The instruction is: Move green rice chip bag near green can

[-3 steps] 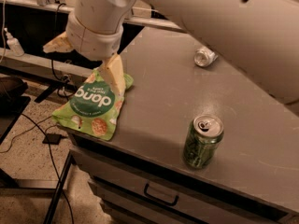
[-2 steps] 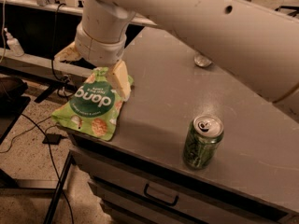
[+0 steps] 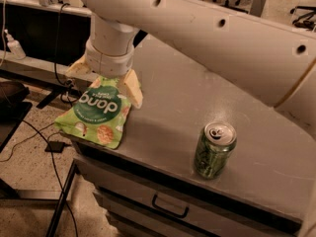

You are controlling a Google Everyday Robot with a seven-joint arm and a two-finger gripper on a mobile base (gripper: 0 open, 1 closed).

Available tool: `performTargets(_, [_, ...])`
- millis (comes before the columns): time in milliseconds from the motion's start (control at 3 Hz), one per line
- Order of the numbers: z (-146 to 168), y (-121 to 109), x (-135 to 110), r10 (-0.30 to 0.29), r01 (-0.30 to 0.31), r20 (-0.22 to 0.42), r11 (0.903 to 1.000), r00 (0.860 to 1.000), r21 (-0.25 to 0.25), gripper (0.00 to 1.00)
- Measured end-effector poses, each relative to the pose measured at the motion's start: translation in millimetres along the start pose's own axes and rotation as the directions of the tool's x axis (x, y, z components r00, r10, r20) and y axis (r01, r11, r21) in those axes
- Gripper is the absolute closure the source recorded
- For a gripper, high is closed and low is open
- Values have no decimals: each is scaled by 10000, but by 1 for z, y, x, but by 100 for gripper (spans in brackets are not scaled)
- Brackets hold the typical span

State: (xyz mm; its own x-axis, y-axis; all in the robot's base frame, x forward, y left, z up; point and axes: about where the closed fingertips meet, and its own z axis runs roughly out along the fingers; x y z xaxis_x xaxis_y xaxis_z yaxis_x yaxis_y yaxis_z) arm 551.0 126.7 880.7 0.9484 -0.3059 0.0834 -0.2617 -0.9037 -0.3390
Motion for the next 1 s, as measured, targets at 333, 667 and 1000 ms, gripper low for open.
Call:
performTargets(333, [16,6,4,-237,237,-4,9993,9997,-285,0])
performTargets(667, [30,9,7,-403,408,107,9976,9991,-560,0])
performTargets(1000, [41,11,7,-504,532,358,9952,9981,-823,13])
